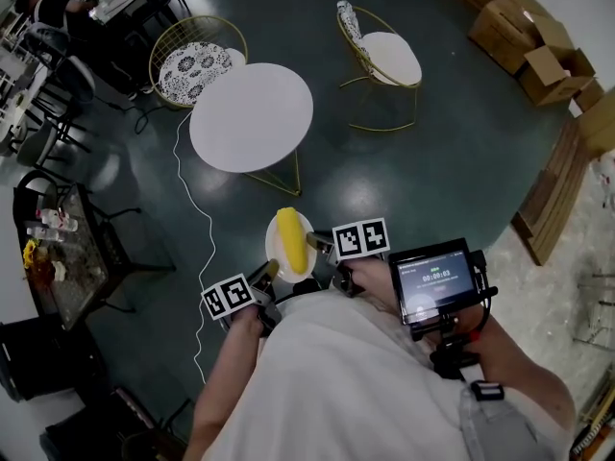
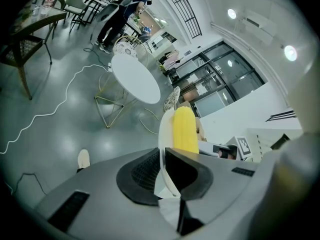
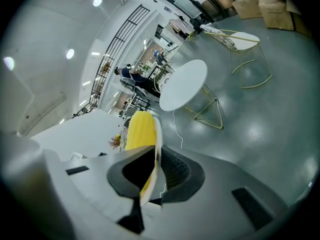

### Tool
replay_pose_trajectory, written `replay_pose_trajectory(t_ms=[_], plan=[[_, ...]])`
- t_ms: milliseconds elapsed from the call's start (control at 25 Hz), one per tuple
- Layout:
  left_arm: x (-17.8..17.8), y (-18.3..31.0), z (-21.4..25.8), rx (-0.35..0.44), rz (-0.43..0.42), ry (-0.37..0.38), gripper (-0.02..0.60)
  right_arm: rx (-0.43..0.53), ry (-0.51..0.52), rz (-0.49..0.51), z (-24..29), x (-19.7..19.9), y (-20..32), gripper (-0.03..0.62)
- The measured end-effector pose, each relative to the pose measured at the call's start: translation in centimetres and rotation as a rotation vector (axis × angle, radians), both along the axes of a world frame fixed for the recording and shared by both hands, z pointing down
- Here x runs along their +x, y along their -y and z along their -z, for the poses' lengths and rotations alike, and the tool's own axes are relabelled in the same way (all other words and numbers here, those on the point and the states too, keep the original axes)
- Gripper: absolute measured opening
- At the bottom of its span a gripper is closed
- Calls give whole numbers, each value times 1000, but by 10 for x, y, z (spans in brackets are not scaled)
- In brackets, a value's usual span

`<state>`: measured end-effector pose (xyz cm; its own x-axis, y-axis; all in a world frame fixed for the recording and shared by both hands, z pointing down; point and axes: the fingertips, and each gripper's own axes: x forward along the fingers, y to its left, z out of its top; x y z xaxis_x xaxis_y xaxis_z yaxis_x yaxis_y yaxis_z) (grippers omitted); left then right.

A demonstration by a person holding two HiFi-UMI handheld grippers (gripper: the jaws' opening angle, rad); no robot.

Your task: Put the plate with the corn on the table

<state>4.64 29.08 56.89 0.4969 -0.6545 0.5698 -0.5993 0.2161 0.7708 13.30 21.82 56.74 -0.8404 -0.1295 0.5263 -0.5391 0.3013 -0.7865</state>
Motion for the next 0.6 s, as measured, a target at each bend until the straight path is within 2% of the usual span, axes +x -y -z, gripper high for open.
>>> replay_pose_trajectory(t_ms=[600], plan=[[-42, 41, -5, -5, 3, -27, 38, -7, -23, -2, -3, -42, 41, 49]])
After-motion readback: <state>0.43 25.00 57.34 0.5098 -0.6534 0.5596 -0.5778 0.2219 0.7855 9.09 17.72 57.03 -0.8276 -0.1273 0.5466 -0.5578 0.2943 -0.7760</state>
